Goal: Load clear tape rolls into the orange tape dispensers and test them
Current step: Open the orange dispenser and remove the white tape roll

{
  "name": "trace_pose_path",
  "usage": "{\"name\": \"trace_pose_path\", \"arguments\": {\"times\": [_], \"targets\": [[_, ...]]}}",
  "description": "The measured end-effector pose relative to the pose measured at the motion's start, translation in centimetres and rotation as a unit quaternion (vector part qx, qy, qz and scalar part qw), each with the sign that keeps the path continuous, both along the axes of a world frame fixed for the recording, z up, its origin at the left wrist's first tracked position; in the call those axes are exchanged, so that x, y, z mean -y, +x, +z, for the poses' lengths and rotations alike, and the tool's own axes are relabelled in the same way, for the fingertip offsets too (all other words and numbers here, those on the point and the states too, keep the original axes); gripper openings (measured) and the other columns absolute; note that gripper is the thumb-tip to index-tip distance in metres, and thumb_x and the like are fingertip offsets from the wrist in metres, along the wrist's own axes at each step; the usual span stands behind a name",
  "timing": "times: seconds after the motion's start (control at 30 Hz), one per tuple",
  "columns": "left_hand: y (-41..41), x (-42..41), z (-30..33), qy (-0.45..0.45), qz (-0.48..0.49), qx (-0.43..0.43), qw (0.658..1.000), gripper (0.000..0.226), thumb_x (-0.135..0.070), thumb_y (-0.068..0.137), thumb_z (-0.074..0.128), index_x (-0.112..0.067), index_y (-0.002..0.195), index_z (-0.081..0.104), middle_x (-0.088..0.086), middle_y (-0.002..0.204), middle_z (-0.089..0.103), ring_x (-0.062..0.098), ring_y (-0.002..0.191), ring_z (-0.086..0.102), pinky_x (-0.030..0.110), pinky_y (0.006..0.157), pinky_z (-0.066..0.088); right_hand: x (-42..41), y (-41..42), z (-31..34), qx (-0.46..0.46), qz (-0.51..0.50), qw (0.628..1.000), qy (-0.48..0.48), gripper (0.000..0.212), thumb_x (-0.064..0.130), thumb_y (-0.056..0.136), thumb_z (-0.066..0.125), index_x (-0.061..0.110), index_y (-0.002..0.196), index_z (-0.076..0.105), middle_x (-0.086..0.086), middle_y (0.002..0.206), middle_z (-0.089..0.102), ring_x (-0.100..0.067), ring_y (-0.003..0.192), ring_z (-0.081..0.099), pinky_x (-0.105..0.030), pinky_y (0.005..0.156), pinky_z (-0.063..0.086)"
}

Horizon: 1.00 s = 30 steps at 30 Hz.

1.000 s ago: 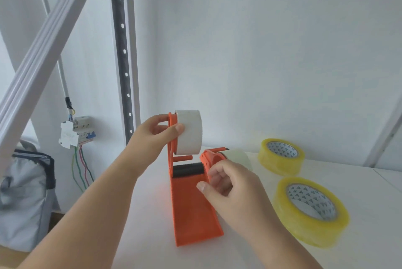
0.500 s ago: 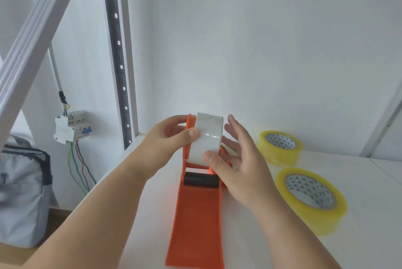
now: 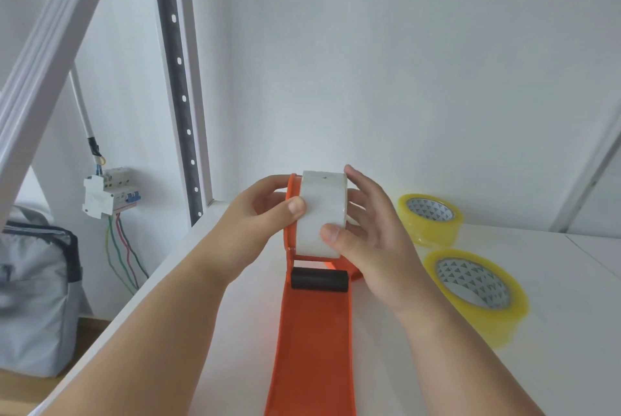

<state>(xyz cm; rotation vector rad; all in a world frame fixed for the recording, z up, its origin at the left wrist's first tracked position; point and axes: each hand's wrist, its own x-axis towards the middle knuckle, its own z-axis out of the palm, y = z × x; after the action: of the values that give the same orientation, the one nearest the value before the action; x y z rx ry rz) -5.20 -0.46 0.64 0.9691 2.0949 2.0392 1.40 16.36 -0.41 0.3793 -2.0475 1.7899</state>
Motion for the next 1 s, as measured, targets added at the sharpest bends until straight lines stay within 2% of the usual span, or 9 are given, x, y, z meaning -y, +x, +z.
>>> {"name": "trace_pose_path", "arguments": {"times": [0.13, 0.27, 0.33, 0.43, 0.57, 0.7, 0.83, 0.93, 1.0], "targets": [[1.0, -0.3, 0.2, -0.021, -0.002, 0.008, 1.000, 0.066, -0.054, 0.068, 0.058, -0.018, 0.123, 0.059, -0.002, 0.111, 0.071, 0.011, 0.104, 0.066, 0.026, 0.089, 0.052, -0.2, 0.2, 0.1, -0.013, -0.014, 1.000, -0.003, 0.058, 0.044, 0.057, 0.072, 0.058, 0.110, 0.052, 0.008, 0.118, 0.057, -0.010, 0.111, 0.060, -0.045, 0.096, 0.050], [2.5, -0.9, 0.4, -0.029, 0.013, 0.027, 0.999, 0.060, -0.060, 0.072, 0.053, -0.023, 0.118, 0.062, -0.006, 0.109, 0.071, 0.007, 0.106, 0.064, 0.027, 0.092, 0.043, -0.9, 0.8, 0.3, -0.040, -0.042, 0.997, -0.050, 0.050, 0.049, 0.058, 0.062, 0.054, 0.106, 0.053, 0.003, 0.110, 0.056, -0.002, 0.094, 0.060, -0.026, 0.078, 0.051], [3.3, -1.4, 0.5, -0.027, 0.035, 0.028, 0.999, 0.046, -0.059, 0.079, 0.056, -0.028, 0.112, 0.064, -0.013, 0.102, 0.072, -0.003, 0.098, 0.064, 0.021, 0.087, 0.042, -1.6, 1.0, 0.4, -0.056, -0.069, 0.993, -0.074, 0.051, 0.050, 0.060, 0.059, 0.049, 0.111, 0.052, 0.004, 0.112, 0.056, -0.003, 0.098, 0.059, -0.025, 0.082, 0.048], [4.7, -2.7, 0.6, -0.039, 0.073, 0.018, 0.996, 0.021, -0.043, 0.090, 0.052, -0.031, 0.106, 0.060, -0.017, 0.083, 0.071, -0.019, 0.079, 0.061, 0.005, 0.075, 0.043, -2.4, 1.3, 0.5, -0.055, -0.102, 0.988, -0.097, 0.055, 0.052, 0.061, 0.059, 0.046, 0.115, 0.050, 0.003, 0.115, 0.056, -0.005, 0.103, 0.059, -0.025, 0.083, 0.047], [5.5, -4.3, 0.4, -0.013, 0.073, 0.025, 0.997, 0.045, -0.044, 0.081, 0.052, -0.025, 0.122, 0.055, -0.027, 0.087, 0.071, -0.014, 0.085, 0.064, 0.007, 0.075, 0.047, -3.1, 2.1, 1.7, -0.031, -0.153, 0.985, -0.078, 0.061, 0.058, 0.055, 0.057, 0.051, 0.115, 0.047, 0.012, 0.117, 0.053, 0.003, 0.104, 0.056, -0.010, 0.075, 0.043], [5.8, -5.9, 0.1, 0.010, 0.083, 0.037, 0.996, 0.041, -0.029, 0.092, 0.052, -0.018, 0.131, 0.052, -0.020, 0.094, 0.069, -0.014, 0.082, 0.064, 0.001, 0.067, 0.044, -5.0, 2.7, 2.5, -0.015, -0.198, 0.979, -0.046, 0.066, 0.061, 0.055, 0.059, 0.051, 0.118, 0.044, 0.008, 0.127, 0.051, -0.008, 0.117, 0.053, -0.028, 0.092, 0.046], [6.6, -7.5, 0.3, 0.039, 0.079, 0.058, 0.994, 0.038, -0.024, 0.095, 0.050, -0.015, 0.132, 0.052, -0.018, 0.097, 0.065, -0.014, 0.074, 0.065, 0.001, 0.060, 0.044, -8.4, 3.2, 2.9, 0.003, -0.241, 0.970, 0.000, 0.073, 0.055, 0.063, 0.067, 0.043, 0.131, 0.044, 0.005, 0.131, 0.045, -0.010, 0.117, 0.052, -0.028, 0.091, 0.047], [7.1, -8.9, 0.5, 0.057, 0.071, 0.081, 0.993, 0.032, -0.020, 0.095, 0.049, -0.015, 0.127, 0.052, -0.012, 0.097, 0.065, -0.006, 0.064, 0.068, 0.006, 0.052, 0.047, -11.5, 3.2, 3.2, 0.030, -0.277, 0.960, 0.029, 0.069, 0.048, 0.073, 0.072, 0.041, 0.134, 0.041, 0.004, 0.133, 0.041, -0.013, 0.119, 0.049, -0.032, 0.093, 0.047], [7.6, -10.0, 0.9, 0.068, 0.073, 0.103, 0.990, 0.029, -0.022, 0.094, 0.051, -0.018, 0.124, 0.052, -0.003, 0.100, 0.066, 0.006, 0.064, 0.072, 0.015, 0.051, 0.052, -12.9, 3.0, 3.2, 0.052, -0.292, 0.954, 0.050, 0.069, 0.047, 0.076, 0.071, 0.040, 0.136, 0.039, 0.004, 0.135, 0.039, -0.014, 0.121, 0.047, -0.038, 0.097, 0.046]]}}
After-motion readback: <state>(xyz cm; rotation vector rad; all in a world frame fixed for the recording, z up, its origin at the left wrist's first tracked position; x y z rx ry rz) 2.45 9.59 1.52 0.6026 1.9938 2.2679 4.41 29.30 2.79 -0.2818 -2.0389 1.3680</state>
